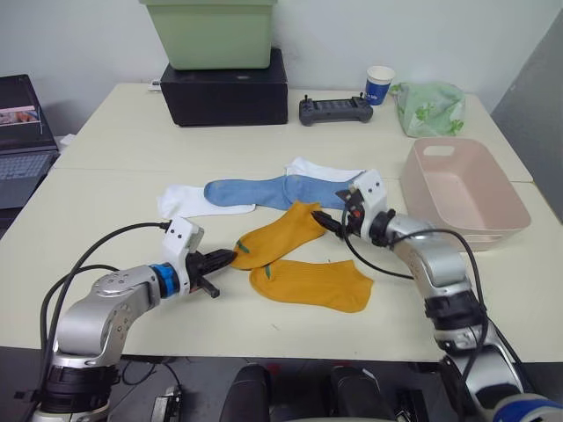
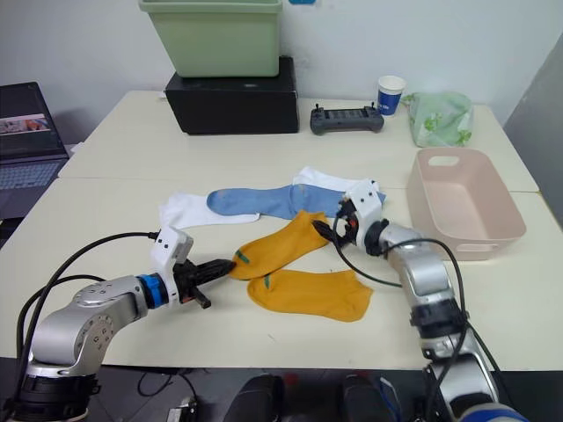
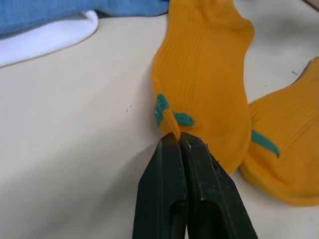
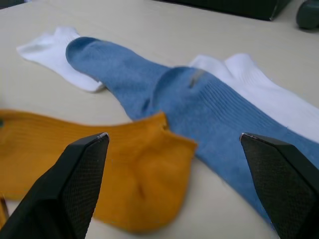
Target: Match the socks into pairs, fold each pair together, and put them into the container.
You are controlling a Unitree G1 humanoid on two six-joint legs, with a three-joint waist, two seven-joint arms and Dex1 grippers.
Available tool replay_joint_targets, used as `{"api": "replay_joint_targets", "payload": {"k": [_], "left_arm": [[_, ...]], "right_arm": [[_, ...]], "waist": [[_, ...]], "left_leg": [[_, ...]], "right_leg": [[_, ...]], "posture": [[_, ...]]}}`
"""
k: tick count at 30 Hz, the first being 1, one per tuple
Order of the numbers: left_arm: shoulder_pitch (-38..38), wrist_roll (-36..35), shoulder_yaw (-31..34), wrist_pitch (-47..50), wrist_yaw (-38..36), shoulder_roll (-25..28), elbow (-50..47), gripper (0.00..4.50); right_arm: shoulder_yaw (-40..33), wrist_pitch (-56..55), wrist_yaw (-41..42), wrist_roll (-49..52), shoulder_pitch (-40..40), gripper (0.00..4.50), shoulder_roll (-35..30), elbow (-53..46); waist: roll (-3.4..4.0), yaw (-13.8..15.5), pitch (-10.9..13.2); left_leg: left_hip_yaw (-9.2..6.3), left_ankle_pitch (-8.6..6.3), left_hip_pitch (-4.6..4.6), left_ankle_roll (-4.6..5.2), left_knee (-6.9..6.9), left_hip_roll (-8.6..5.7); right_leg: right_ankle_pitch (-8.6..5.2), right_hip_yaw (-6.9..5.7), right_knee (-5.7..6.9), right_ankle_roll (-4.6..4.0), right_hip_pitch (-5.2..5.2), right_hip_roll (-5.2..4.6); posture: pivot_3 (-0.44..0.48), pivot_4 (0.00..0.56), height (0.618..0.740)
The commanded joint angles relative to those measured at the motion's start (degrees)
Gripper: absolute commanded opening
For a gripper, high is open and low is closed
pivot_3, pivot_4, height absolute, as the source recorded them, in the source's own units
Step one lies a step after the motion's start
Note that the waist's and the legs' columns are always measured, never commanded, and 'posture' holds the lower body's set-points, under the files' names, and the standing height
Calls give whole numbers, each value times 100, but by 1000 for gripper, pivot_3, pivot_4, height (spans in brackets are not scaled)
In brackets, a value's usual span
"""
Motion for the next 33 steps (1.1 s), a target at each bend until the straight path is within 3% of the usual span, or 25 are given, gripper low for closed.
{"api": "replay_joint_targets", "payload": {"k": [1, 4, 7, 18, 22, 33], "left_arm": [[-95, -12, -8, -71, 92, -19, -217, 26], [-79, -23, -8, -84, 120, -5, -225, 26], [-33, 7, -17, -135, 109, 26, -214, 0], [120, 77, 28, -345, 87, 61, -123, 0], [168, 86, 44, -431, 69, 71, -101, 0], [-383, -662, 153, -82, -316, 177, -391, 0]], "right_arm": [[157, -135, 147, -101, -194, 4500, -44, 379], [264, -279, 154, -209, -426, 4500, 48, 887], [247, -468, 156, -284, -571, 3907, 102, 1270], [-48, -449, 232, -28, -780, 51, 175, 1582], [-152, -152, 257, 105, -632, 51, 110, 1157], [-916, 2615, -330, 1375, 951, 51, -356, -2885]], "waist": [[0, -16, 0], [0, -35, 0], [1, -55, 1], [1, -51, 1], [2, -48, 1], [2, -26, 1]], "left_leg": [[1, 0, -1, 0, -1, 1], [5, 0, -4, 0, -5, 5], [10, 0, -5, 0, -5, 8], [9, 0, -5, 0, -4, 7], [9, 0, -6, 0, -4, 7], [4, 0, -16, 0, -3, 6]], "right_leg": [[0, 1, -2, 0, -1, 0], [0, 4, -2, 0, -9, 1], [0, 7, 3, 0, -16, 3], [0, 6, 4, 0, -16, 2], [0, 6, 4, 0, -16, 2], [0, 4, 3, 0, -17, 2]], "posture": [[0, 150, 740], [0, 150, 740], [0, 150, 740], [0, 150, 740], [0, 150, 740], [0, 150, 740]]}}
